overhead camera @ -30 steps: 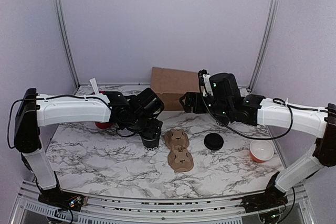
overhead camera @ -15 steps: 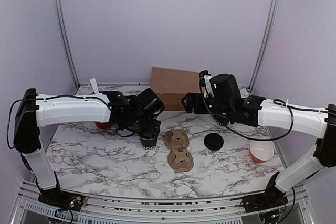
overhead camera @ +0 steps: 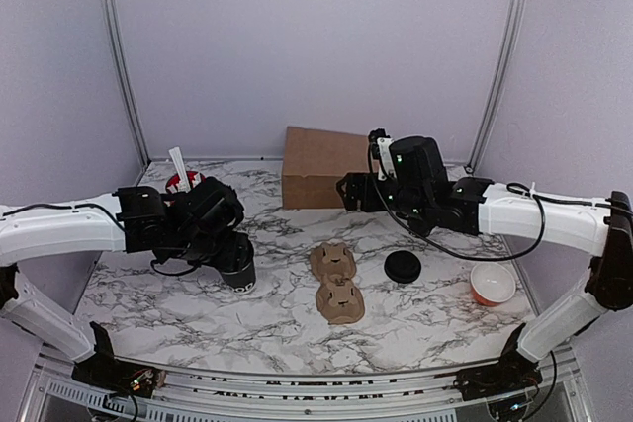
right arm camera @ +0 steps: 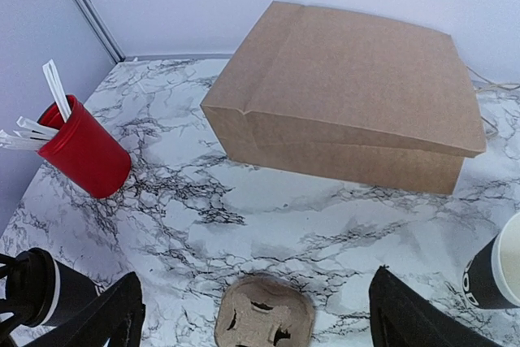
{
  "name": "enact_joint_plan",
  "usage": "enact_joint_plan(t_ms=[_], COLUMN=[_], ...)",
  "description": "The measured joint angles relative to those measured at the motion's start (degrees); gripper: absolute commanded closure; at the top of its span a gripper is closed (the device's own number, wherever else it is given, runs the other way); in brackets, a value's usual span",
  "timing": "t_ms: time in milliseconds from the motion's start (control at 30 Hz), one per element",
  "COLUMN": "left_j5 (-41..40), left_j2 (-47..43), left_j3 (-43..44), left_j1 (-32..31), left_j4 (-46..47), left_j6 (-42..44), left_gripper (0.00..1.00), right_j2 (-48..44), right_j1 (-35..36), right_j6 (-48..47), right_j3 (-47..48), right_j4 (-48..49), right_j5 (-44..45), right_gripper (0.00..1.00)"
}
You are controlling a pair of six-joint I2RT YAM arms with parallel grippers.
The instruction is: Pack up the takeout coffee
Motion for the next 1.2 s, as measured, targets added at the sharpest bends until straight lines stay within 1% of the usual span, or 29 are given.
enact_joint_plan(t_ms=[167,367,633,833,867,1000,1100,1200], left_j5=[-1.27,-3.72,-4.68,-4.09,-3.69,-2.64,-2.32,-1.88], left_j2=[-7.43,-12.09,-13.73,-13.97,-14.21,-15.17,-16.02,-17.14], left_j3=[-6.73,-11.67,-14.53,-15.32,-15.50,-16.09,-16.63,-16.72], left_j1=[3.72,13.29,28.13,33.40,33.94,35.28,35.47,35.47], left_j4=[-2.69,-5.14,-5.99,-5.16,-4.85,-4.37,-4.28,-4.31], left_j6=[-3.78,-5.38,-2.82,-0.28,0.09,0.81,1.18,1.38], left_gripper=[0.37,0.37,0.36,0.33,0.31,0.17,0.02,0.01], right_j2=[2.69,2.99,2.97,2.97,2.97,2.97,2.97,2.95], right_j1=[0.00,0.00,0.00,0.00,0.00,0.00,0.00,0.00], right_j6=[-0.66,-0.81,-1.81,-2.47,-2.69,-3.02,-3.04,-3.08], right_j3=[1.95,1.99,1.99,2.01,2.01,2.03,2.03,2.03], right_j4=[0.46,0.48,0.46,0.42,0.42,0.39,0.26,-0.26], right_j5=[-0.35,-0.44,0.00,-0.02,-0.04,-0.20,-0.24,-0.22], right_gripper=[0.07,0.07,0.07,0.07,0.07,0.06,0.06,0.06])
